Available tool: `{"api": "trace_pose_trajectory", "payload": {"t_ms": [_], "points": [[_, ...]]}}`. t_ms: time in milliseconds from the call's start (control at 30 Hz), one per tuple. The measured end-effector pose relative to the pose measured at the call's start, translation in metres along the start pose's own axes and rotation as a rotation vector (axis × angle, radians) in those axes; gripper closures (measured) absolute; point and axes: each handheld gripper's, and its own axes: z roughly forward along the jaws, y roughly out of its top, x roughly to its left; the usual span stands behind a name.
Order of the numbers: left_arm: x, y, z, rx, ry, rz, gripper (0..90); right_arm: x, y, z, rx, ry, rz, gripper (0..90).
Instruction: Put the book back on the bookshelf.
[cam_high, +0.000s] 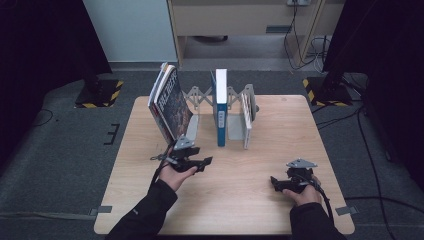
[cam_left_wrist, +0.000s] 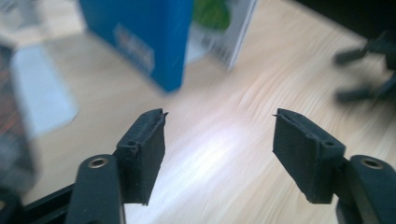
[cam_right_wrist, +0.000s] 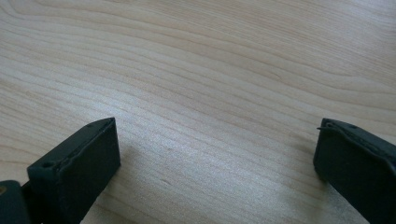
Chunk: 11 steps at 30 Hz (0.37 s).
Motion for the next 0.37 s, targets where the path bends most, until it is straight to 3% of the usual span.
{"api": "trace_pose_trajectory", "payload": {"t_ms": [167, 367], "points": [[0.020, -0.034, -0.020, 0.026, 0.038, -0.073, 29.8, 0.000, 0.000, 0.000, 0.000, 0.000, 0.000, 0.9], [0.046, -0.070, -0.039, 0.112, 0.087, -0.156, 23.3, 0.000, 0.000, 0.000, 0.001, 0.004, 0.001, 1.4]]}}
